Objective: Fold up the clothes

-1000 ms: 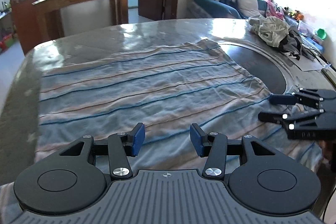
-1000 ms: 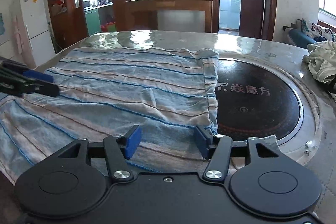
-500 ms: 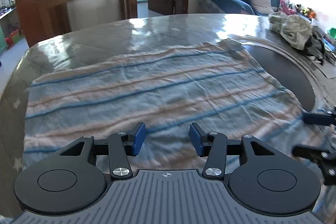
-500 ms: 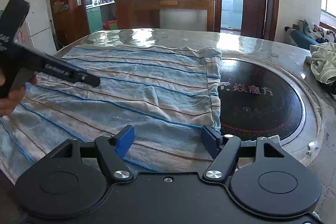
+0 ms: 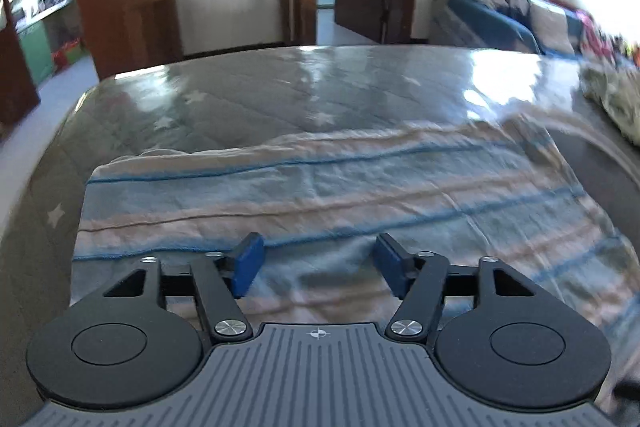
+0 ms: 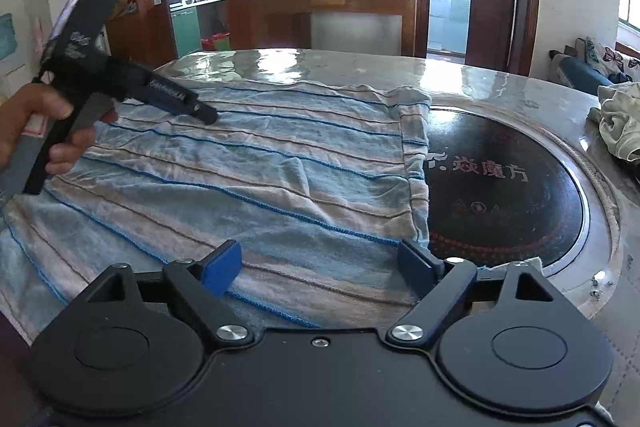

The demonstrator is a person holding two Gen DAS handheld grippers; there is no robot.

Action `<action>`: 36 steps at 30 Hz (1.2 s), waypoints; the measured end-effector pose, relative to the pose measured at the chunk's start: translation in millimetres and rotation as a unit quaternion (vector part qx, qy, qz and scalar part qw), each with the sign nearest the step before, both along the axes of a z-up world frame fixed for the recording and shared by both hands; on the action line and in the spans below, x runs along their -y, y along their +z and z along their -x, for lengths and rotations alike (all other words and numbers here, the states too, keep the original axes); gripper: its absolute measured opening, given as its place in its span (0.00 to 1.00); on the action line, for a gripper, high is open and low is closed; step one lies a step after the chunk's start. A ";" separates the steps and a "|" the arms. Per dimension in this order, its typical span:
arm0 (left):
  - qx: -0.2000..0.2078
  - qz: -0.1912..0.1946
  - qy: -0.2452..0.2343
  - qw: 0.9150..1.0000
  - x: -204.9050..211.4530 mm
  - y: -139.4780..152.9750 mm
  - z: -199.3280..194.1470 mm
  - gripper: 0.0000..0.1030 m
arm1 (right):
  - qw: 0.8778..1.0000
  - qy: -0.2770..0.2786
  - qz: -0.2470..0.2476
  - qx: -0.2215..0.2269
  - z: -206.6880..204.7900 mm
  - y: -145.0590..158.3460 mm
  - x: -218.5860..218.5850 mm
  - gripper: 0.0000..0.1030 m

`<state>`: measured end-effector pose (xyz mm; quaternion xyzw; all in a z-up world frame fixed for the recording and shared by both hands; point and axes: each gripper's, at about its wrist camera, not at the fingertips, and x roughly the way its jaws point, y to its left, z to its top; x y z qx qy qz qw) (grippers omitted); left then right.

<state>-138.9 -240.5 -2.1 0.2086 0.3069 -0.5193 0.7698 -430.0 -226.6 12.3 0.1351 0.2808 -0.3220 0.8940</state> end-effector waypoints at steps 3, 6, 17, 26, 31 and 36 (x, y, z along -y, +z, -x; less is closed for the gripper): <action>0.002 0.001 0.008 1.000 2.2 -0.1 -6.1 0.64 | 1.000 0.001 -0.001 0.000 -0.4 -0.2 -0.2 0.88; 0.004 0.004 0.025 1.000 2.2 -0.3 -16.3 0.65 | 1.000 0.003 -0.002 -0.001 -0.8 -0.6 0.2 0.89; 0.011 0.012 0.075 0.997 -5.1 1.8 -43.9 0.65 | 1.000 0.009 -0.005 -0.004 -2.4 -1.8 1.2 0.95; -0.011 0.037 0.074 0.997 -21.9 4.5 -51.3 0.65 | 1.000 0.015 -0.008 -0.008 -4.9 -3.2 2.1 1.00; -0.010 0.036 0.085 0.996 -16.2 3.5 -61.8 0.65 | 1.000 0.016 -0.008 -0.008 -7.0 -4.1 1.9 1.00; 0.012 0.027 0.099 0.995 -9.3 1.4 -71.5 0.65 | 1.000 0.016 -0.009 -0.007 -6.1 -4.0 2.1 1.00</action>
